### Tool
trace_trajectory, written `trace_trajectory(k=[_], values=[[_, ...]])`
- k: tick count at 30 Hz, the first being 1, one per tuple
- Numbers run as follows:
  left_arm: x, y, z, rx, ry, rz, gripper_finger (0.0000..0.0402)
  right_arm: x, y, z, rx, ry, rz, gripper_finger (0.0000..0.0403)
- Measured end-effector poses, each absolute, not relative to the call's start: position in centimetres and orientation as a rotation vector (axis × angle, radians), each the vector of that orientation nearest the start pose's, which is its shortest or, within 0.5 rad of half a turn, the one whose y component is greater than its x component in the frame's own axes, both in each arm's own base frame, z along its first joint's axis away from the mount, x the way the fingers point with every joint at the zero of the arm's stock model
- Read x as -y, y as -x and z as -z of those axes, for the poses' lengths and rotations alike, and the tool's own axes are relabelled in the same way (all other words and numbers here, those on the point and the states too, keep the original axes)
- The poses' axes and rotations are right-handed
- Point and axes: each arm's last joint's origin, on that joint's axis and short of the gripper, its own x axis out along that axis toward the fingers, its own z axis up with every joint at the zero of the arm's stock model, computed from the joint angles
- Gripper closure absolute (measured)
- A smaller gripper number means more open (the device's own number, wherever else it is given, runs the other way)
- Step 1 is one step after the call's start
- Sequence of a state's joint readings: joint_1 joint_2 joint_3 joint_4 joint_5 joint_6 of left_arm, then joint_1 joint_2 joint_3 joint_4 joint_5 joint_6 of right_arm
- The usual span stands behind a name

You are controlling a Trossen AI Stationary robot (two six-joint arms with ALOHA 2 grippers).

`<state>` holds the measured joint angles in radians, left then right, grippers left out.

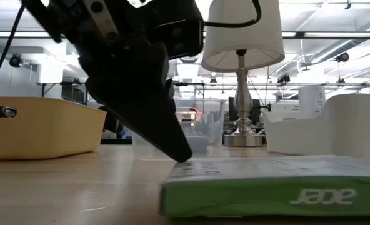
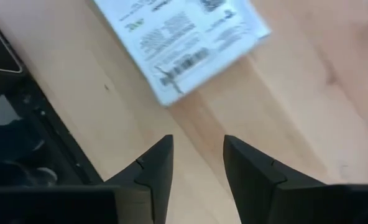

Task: Pick and place items into bin
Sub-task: Put the white card reader box into the white bin

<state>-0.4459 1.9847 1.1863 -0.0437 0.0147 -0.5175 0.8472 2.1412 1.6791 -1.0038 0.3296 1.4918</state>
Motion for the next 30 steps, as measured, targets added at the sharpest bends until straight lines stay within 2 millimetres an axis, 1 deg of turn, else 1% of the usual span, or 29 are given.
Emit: trace_trajectory(k=[5,8,12,15,20,24,27,30], values=[[17.9,-35.6,-13.3,-0.944,0.305,0.196,0.0398,-30.7,-28.4,-17.5,-1.161,-0.445,0.508,0.0261],[18.4,-35.2,-13.1,-0.959,0.301,0.199,0.0398,-31.0,-28.8,-17.4,-1.146,-0.460,0.461,0.0250],[18.7,-35.0,-13.0,-0.957,0.302,0.186,0.0398,-31.7,-29.6,-17.6,-1.112,-0.426,0.315,0.0230],[18.7,-35.0,-13.0,-0.955,0.298,0.178,0.0398,-31.9,-30.1,-17.7,-1.092,-0.336,0.218,0.0214],[17.9,-35.6,-13.2,-0.935,0.322,0.174,0.0398,-31.0,-30.8,-17.5,-1.032,-0.115,0.182,0.0193],[17.4,-36.3,-13.5,-0.894,0.347,0.179,0.0398,-30.0,-31.5,-16.5,-1.058,-0.016,0.162,0.0176],[17.2,-36.6,-13.7,-0.867,0.358,0.178,0.0398,-29.5,-31.8,-15.7,-1.098,0.020,0.146,0.0165],[17.1,-36.5,-14.5,-0.853,0.351,0.178,0.0398,-28.8,-32.0,-15.7,-1.122,-0.019,0.188,0.0157]])
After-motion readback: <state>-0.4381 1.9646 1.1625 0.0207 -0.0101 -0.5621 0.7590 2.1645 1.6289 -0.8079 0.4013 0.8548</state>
